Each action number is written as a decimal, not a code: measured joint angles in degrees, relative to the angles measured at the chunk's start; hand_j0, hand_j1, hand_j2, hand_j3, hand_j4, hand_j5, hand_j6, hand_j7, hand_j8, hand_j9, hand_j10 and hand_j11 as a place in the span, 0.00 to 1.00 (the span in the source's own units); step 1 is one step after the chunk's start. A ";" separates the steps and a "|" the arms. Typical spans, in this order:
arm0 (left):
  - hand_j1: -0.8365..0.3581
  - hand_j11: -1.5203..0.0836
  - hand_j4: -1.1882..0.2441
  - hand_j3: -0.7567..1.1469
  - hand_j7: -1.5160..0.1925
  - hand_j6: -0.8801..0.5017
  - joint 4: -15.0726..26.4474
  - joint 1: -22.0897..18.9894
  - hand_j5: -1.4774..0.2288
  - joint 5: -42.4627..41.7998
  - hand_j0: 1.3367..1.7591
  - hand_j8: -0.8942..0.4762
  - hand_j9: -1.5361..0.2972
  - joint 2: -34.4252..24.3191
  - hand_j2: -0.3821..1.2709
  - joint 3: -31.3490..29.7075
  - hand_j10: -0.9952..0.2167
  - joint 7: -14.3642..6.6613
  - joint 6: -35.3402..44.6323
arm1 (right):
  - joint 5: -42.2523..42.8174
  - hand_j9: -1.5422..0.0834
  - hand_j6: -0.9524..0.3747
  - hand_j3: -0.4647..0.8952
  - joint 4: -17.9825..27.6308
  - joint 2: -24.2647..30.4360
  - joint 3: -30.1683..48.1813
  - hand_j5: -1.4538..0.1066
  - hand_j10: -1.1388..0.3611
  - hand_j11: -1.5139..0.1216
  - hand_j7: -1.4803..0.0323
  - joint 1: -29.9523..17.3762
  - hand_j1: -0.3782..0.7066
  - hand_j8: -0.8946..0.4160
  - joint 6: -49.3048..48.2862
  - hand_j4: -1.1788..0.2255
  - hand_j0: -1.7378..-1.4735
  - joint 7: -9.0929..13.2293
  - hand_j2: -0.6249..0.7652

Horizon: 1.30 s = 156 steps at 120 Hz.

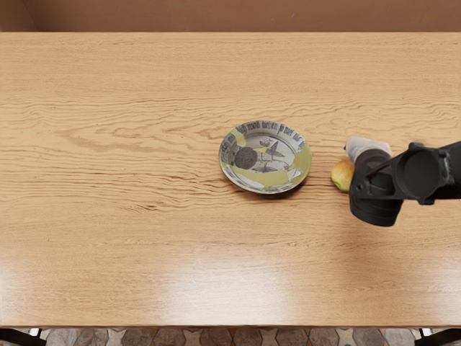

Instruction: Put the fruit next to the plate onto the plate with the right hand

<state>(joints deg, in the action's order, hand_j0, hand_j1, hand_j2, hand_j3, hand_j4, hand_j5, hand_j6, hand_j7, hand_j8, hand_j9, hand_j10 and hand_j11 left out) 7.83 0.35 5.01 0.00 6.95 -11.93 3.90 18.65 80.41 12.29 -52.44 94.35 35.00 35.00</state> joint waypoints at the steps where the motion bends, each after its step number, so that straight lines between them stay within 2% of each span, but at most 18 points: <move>1: 0.99 0.95 0.83 0.40 0.89 0.64 0.00 0.00 0.87 0.00 0.76 0.65 0.84 0.00 0.23 0.00 0.82 0.01 0.00 | 0.00 0.77 0.54 0.34 -0.04 -0.03 0.00 0.74 0.61 0.74 0.78 -0.04 0.28 0.51 0.00 0.68 0.30 0.00 0.42; 43: 0.99 0.95 0.83 0.40 0.89 0.64 0.01 0.00 0.87 0.00 0.76 0.65 0.84 0.00 0.23 0.00 0.82 0.00 0.00 | 0.22 0.70 0.48 0.34 -0.52 -1.28 -0.01 0.67 0.55 0.67 0.71 -0.25 0.38 0.44 0.00 0.61 0.30 0.00 0.40; 71: 0.99 0.95 0.83 0.40 0.89 0.64 0.01 0.00 0.87 0.00 0.76 0.65 0.84 0.00 0.23 0.00 0.82 -0.01 -0.01 | 0.24 0.60 0.39 0.34 -0.60 -2.10 -0.03 0.57 0.47 0.58 0.60 -0.33 0.50 0.35 -0.01 0.53 0.30 0.01 0.39; 80: 0.99 0.95 0.83 0.40 0.89 0.64 0.01 0.00 0.87 0.00 0.76 0.65 0.84 0.00 0.23 0.00 0.82 0.00 0.00 | 0.26 0.56 0.42 0.34 -0.60 -2.23 -0.02 0.53 0.44 0.54 0.56 -0.33 0.52 0.32 -0.03 0.50 0.31 0.00 0.40; 90: 0.99 0.95 0.83 0.40 0.89 0.64 0.00 0.00 0.87 0.00 0.76 0.65 0.84 0.00 0.23 0.00 0.82 0.02 0.00 | 0.26 0.51 0.44 0.34 -0.57 -2.30 -0.02 0.47 0.40 0.49 0.51 -0.30 0.53 0.27 -0.04 0.52 0.32 -0.01 0.41; 125: 0.99 0.95 0.83 0.40 0.89 0.64 0.01 0.00 0.87 0.00 0.76 0.65 0.84 0.00 0.23 0.00 0.82 0.01 -0.02 | 0.44 0.39 0.44 0.34 -0.37 -2.51 0.07 0.34 0.31 0.36 0.39 0.13 0.52 0.28 -0.09 0.52 0.34 -0.04 0.48; 134: 0.99 0.95 0.83 0.40 0.89 0.64 0.02 0.00 0.87 0.00 0.76 0.65 0.84 0.00 0.23 0.00 0.82 0.00 0.00 | 0.42 0.37 0.44 0.34 0.38 -2.48 0.22 0.33 0.30 0.35 0.37 1.43 0.52 0.28 -0.09 0.52 0.34 -0.05 0.53; 156: 0.99 0.95 0.83 0.40 0.89 0.64 0.01 0.00 0.87 0.00 0.76 0.65 0.84 0.00 0.23 0.00 0.82 0.01 -0.01 | -0.02 0.35 0.46 0.34 3.24 -2.37 0.91 0.30 0.28 0.33 0.35 6.42 0.54 0.29 -0.19 0.54 0.34 -0.03 0.57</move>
<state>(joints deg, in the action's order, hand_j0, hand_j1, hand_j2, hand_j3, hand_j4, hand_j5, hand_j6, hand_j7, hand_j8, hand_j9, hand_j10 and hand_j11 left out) 7.84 0.35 5.01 0.00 6.95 -11.92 3.90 18.63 83.65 9.92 -51.53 100.77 34.81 34.97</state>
